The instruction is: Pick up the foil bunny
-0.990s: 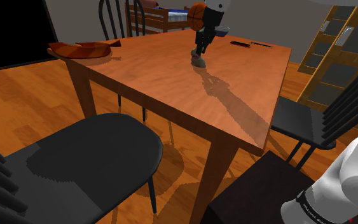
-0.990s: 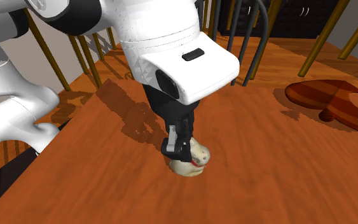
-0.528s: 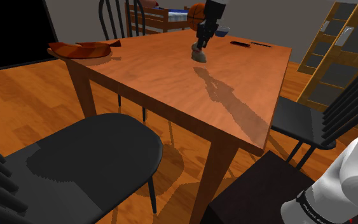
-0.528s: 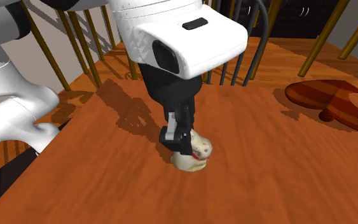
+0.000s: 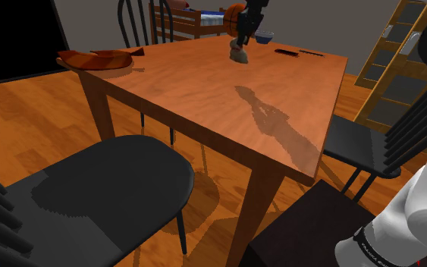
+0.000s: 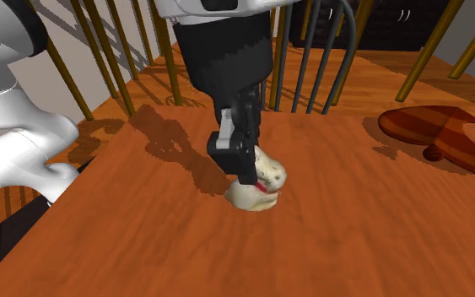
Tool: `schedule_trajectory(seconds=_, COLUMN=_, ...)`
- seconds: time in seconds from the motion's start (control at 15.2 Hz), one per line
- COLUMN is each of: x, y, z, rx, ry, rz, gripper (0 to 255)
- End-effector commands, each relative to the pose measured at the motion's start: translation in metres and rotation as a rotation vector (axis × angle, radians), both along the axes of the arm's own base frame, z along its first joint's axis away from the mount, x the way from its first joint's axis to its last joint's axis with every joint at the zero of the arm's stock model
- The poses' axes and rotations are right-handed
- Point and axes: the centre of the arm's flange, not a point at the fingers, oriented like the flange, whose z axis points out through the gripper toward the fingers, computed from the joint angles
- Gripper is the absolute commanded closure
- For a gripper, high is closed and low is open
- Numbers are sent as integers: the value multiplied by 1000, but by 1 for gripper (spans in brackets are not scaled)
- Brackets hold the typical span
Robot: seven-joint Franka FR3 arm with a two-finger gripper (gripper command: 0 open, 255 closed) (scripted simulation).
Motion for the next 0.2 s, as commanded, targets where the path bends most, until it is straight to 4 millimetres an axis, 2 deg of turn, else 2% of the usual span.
schedule_trajectory(seconds=0.0, x=1, y=-2, z=11, rx=0, ry=0, rz=0, gripper=255)
schedule_trajectory(seconds=0.13, x=1, y=-2, z=12, rx=0, ry=0, rz=0, gripper=255)
